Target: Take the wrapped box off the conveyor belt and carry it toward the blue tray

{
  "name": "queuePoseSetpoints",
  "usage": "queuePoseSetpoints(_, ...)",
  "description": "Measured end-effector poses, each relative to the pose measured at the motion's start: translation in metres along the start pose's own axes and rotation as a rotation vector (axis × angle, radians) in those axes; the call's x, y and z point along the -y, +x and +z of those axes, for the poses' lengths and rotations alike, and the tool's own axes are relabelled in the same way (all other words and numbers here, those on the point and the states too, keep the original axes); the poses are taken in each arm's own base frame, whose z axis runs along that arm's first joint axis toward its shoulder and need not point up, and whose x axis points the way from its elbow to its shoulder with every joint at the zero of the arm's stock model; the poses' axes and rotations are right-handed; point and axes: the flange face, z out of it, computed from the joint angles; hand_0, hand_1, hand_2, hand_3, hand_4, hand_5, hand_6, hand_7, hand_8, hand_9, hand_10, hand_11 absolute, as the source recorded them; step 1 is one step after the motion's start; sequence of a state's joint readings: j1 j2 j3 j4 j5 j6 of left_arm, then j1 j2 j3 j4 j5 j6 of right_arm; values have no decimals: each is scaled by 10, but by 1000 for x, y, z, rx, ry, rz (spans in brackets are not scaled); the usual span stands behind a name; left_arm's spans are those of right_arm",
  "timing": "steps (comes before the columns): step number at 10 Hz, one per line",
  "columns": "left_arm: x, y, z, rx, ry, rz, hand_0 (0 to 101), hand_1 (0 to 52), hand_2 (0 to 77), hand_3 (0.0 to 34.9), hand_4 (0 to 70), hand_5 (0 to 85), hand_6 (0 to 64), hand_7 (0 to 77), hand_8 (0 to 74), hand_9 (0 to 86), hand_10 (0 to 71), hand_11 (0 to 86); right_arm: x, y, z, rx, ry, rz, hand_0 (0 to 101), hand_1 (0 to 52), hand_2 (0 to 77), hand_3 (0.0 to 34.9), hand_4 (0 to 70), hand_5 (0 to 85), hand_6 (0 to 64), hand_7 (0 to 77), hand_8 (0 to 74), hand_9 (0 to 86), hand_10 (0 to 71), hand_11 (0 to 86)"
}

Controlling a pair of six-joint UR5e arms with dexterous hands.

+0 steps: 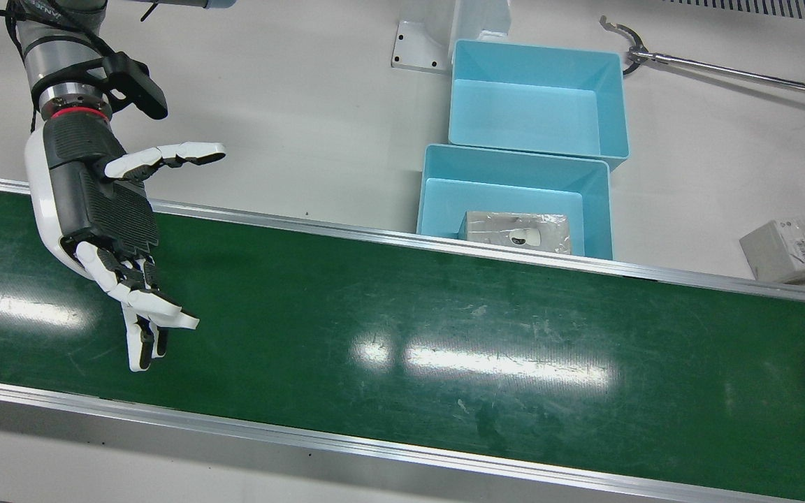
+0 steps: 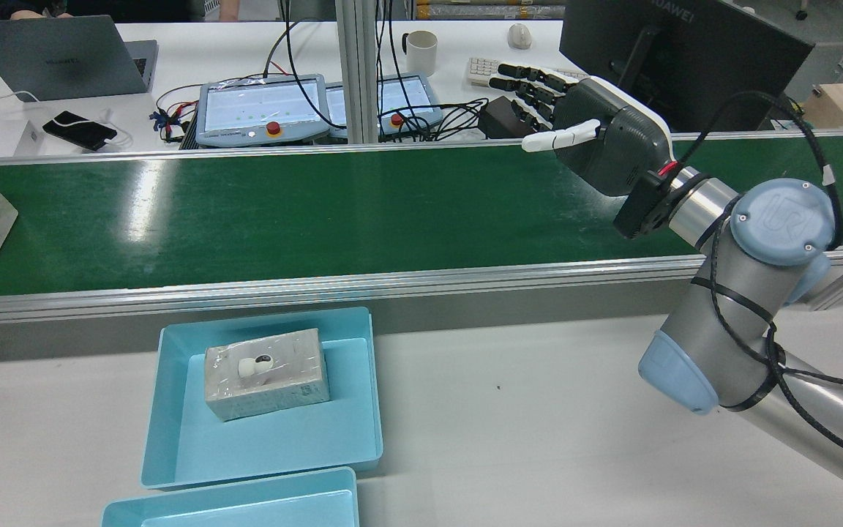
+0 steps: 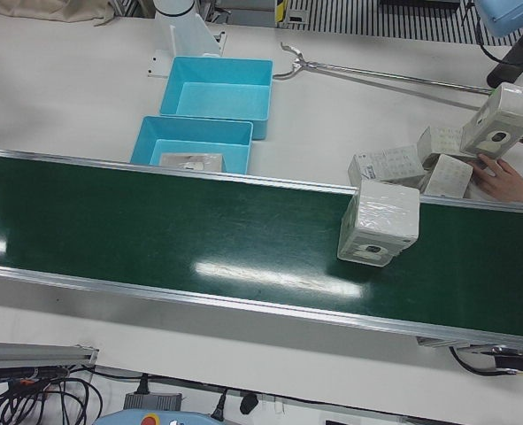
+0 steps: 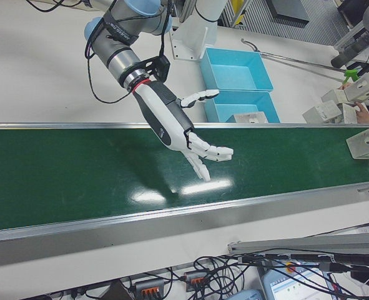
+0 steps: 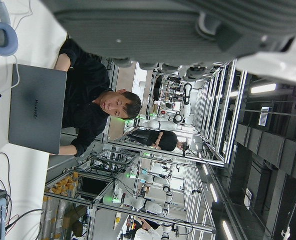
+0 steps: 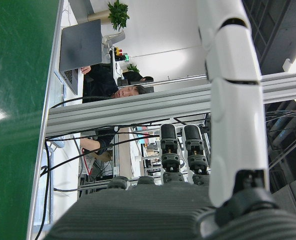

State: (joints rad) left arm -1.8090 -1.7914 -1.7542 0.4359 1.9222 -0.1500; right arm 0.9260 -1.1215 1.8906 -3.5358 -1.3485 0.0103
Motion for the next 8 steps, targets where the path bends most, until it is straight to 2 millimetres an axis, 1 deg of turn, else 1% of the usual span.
queuePoseSetpoints(3,0,0,0,0,0,0,0,0,5,0,0,11,0,5,5,0,5,0,2,1,0,-1,4,-2,501,169,131,25,153,180,71,191,0,22,0,16)
queuePoseSetpoints(4,0,0,0,0,0,0,0,0,5,0,0,5,0,5,5,5,0,5,3,1,0,-1,5,-1,503,169,131,33,147,180,71,191,0,22,0,16)
queuePoseSetpoints(6,0,0,0,0,0,0,0,0,11,0,0,11,0,5,5,5,5,0,4,1,0,0,9,-2,502,164,136,33,147,180,71,191,0,22,0,16)
queuePoseSetpoints(7,0,0,0,0,0,0,0,0,11,0,0,11,0,5,5,5,5,0,5,1,0,0,10,-1,502,164,120,34,147,180,71,191,0,22,0,16)
queuePoseSetpoints(8,0,0,0,0,0,0,0,0,11,0,0,5,0,5,5,5,5,0,5,1,0,1,9,0,502,164,120,34,147,180,71,191,0,22,0,16)
